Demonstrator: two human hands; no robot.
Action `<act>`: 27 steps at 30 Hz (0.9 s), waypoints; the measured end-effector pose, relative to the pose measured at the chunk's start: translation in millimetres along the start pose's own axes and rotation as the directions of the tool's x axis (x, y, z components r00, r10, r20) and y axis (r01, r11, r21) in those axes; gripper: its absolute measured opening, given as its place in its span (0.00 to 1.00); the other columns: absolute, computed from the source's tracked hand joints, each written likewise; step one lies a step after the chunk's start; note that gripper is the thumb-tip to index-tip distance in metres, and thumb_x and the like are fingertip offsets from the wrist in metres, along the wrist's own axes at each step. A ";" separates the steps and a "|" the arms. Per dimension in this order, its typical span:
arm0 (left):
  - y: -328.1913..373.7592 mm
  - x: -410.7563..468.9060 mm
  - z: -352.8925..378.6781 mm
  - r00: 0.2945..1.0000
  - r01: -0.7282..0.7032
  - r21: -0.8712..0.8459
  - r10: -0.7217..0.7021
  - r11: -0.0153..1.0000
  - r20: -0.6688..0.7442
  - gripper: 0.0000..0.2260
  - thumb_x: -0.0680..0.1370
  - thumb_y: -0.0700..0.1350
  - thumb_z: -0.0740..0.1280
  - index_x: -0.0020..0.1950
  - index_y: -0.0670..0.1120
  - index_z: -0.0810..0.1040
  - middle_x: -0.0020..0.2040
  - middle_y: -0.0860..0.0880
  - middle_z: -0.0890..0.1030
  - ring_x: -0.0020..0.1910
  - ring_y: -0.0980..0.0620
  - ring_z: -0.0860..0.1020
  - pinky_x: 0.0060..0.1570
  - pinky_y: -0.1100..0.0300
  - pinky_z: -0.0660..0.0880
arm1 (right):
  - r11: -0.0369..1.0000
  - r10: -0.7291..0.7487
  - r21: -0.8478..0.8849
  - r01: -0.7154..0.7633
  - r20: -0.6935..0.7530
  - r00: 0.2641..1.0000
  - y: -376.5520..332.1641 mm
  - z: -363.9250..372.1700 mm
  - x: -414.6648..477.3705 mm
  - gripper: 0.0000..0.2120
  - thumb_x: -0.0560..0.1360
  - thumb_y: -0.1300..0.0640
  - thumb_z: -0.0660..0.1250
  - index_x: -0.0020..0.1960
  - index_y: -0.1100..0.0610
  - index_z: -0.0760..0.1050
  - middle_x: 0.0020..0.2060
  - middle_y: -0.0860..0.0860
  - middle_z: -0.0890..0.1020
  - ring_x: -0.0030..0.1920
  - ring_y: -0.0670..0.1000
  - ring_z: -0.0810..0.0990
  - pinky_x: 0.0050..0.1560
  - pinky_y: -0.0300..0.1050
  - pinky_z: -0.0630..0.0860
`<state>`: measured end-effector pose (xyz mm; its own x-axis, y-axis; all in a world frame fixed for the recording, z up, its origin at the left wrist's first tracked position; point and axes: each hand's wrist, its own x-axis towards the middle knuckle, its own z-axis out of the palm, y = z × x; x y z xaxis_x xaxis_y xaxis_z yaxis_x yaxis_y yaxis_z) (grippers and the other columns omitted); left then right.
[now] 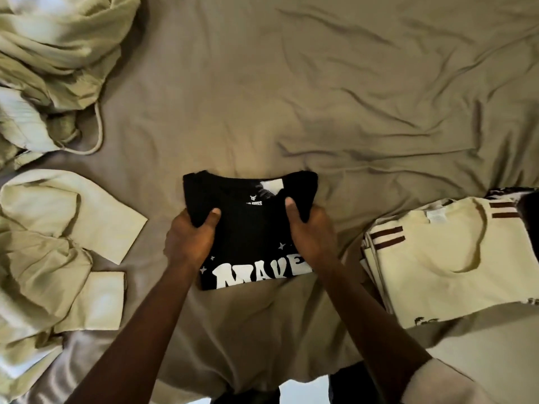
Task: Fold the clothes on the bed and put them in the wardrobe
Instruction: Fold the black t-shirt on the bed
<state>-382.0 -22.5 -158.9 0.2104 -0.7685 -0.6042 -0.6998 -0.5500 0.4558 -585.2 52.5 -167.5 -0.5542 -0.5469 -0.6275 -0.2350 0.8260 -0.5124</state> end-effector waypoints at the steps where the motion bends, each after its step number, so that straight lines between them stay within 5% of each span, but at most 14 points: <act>1: 1.6 -7.2 2.2 0.996 -0.074 0.020 0.075 0.997 -0.038 0.18 0.81 0.57 0.69 0.67 0.49 0.77 0.59 0.44 0.84 0.60 0.37 0.80 0.58 0.51 0.74 | 1.000 0.009 -0.024 -0.010 -0.063 0.998 -0.5 2.1 -1.5 0.32 0.80 0.29 0.53 0.56 0.56 0.79 0.49 0.56 0.84 0.51 0.58 0.83 0.56 0.57 0.79; 6: 5.2 -62.3 13.5 0.897 -0.359 0.134 0.381 0.924 -0.225 0.19 0.85 0.53 0.62 0.66 0.38 0.69 0.43 0.34 0.82 0.42 0.30 0.81 0.40 0.50 0.69 | 0.983 0.075 0.183 -0.024 -0.276 0.958 -1.5 -3.7 -12.5 0.31 0.83 0.34 0.49 0.53 0.58 0.79 0.45 0.58 0.84 0.49 0.61 0.83 0.52 0.57 0.78; 9: 32.8 -98.3 21.3 0.874 -0.429 -0.024 0.408 0.903 -0.262 0.18 0.83 0.53 0.62 0.62 0.40 0.70 0.39 0.47 0.77 0.34 0.44 0.77 0.35 0.55 0.67 | 0.937 0.135 0.348 -0.009 -0.340 0.931 7.2 -48.5 -16.2 0.29 0.83 0.35 0.54 0.55 0.59 0.81 0.47 0.57 0.85 0.52 0.60 0.83 0.55 0.58 0.79; 13: 78.9 -151.8 61.7 0.869 -0.495 -0.333 0.462 0.803 -0.178 0.07 0.84 0.49 0.65 0.60 0.49 0.73 0.47 0.55 0.79 0.47 0.64 0.79 0.47 0.67 0.75 | 0.961 0.074 0.265 0.072 -0.500 0.863 37.8 -159.2 -24.6 0.24 0.81 0.35 0.61 0.50 0.57 0.80 0.43 0.51 0.83 0.50 0.56 0.82 0.53 0.53 0.78; 16: 110.7 -197.3 124.5 0.906 -0.401 -0.458 0.418 0.793 -0.069 0.06 0.85 0.48 0.65 0.59 0.48 0.73 0.49 0.55 0.80 0.48 0.64 0.79 0.48 0.68 0.74 | 0.968 -0.028 0.190 0.162 -0.560 0.828 76.3 -250.4 -26.6 0.22 0.80 0.36 0.65 0.40 0.54 0.75 0.34 0.47 0.78 0.38 0.48 0.80 0.41 0.47 0.75; 20: 129.0 -237.4 200.8 0.952 -0.271 -0.524 0.304 0.807 -0.024 0.05 0.85 0.47 0.65 0.58 0.47 0.74 0.49 0.53 0.81 0.47 0.60 0.80 0.45 0.69 0.73 | 0.984 -0.060 0.118 0.131 -0.472 0.879 132.0 -315.5 6.0 0.23 0.80 0.37 0.66 0.38 0.55 0.77 0.32 0.47 0.80 0.33 0.39 0.79 0.39 0.42 0.76; 24: 105.2 -254.7 252.2 0.989 -0.110 -0.301 0.135 0.947 0.065 0.15 0.84 0.51 0.64 0.67 0.44 0.73 0.58 0.44 0.82 0.57 0.42 0.80 0.46 0.60 0.67 | 0.998 0.036 0.049 -0.029 -0.141 0.989 193.9 -326.4 48.4 0.12 0.78 0.47 0.72 0.51 0.57 0.83 0.44 0.52 0.86 0.50 0.54 0.86 0.58 0.55 0.82; 27: 89.4 -262.6 261.1 0.984 -0.146 -0.237 0.165 0.961 0.065 0.18 0.84 0.51 0.65 0.70 0.44 0.71 0.60 0.42 0.82 0.58 0.40 0.80 0.43 0.63 0.64 | 0.998 0.007 -0.065 -0.013 -0.085 0.996 208.8 -323.5 47.8 0.15 0.80 0.49 0.71 0.61 0.58 0.81 0.49 0.52 0.83 0.55 0.54 0.83 0.56 0.49 0.79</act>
<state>-678.1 215.5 -130.1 0.0468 -0.8259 -0.5619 -0.5412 -0.4937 0.6807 -919.0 242.9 -114.9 -0.6217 -0.5273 -0.5793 -0.2790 0.8401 -0.4653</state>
